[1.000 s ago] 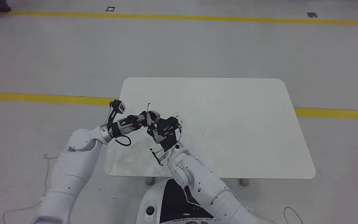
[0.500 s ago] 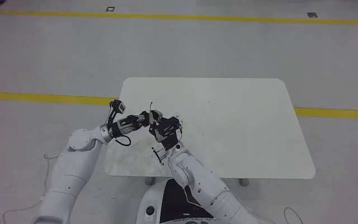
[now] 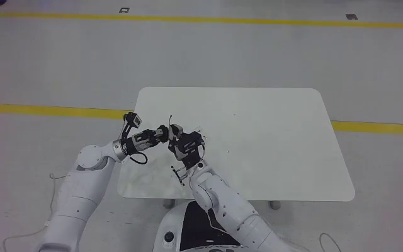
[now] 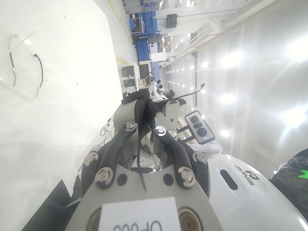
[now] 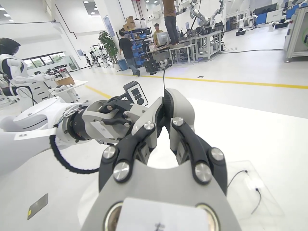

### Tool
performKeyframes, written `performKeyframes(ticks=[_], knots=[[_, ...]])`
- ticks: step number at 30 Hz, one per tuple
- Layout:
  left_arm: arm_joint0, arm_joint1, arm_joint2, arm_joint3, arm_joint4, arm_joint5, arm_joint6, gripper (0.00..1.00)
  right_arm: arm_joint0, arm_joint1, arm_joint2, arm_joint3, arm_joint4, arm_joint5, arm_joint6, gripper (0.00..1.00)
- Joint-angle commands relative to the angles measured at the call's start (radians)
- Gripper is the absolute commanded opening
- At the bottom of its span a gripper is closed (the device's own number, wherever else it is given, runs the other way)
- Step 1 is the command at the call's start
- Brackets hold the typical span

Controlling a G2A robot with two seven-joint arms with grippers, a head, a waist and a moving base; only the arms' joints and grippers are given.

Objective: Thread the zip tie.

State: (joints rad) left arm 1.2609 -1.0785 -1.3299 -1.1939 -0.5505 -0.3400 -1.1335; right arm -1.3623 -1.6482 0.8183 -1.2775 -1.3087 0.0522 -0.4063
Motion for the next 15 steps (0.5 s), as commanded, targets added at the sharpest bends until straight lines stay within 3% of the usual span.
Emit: performKeyframes(ticks=[1, 4, 5, 7, 10, 15], knots=[[0.000, 0.000, 0.000, 0.000, 0.000, 0.000, 0.000, 0.00, 0.000, 0.000, -0.001, 0.001, -0.002, 0.003, 0.000, 0.00], [0.000, 0.000, 0.000, 0.000, 0.000, 0.000, 0.000, 0.00, 0.001, -0.001, -0.001, 0.005, -0.001, 0.002, 0.002, 0.00], [0.000, 0.000, 0.000, 0.000, 0.000, 0.000, 0.000, 0.00, 0.001, -0.001, -0.001, 0.006, 0.000, 0.003, 0.003, 0.18], [0.000, 0.000, 0.000, 0.000, 0.000, 0.000, 0.000, 0.00, 0.001, -0.001, -0.002, 0.006, 0.001, 0.004, 0.004, 0.45], [0.000, 0.000, 0.000, 0.000, 0.000, 0.000, 0.000, 0.00, 0.002, -0.002, -0.001, 0.004, 0.003, 0.006, 0.001, 0.59], [0.000, 0.000, 0.000, 0.000, 0.000, 0.000, 0.000, 0.00, 0.000, -0.002, 0.000, -0.003, 0.003, 0.007, -0.003, 0.56]])
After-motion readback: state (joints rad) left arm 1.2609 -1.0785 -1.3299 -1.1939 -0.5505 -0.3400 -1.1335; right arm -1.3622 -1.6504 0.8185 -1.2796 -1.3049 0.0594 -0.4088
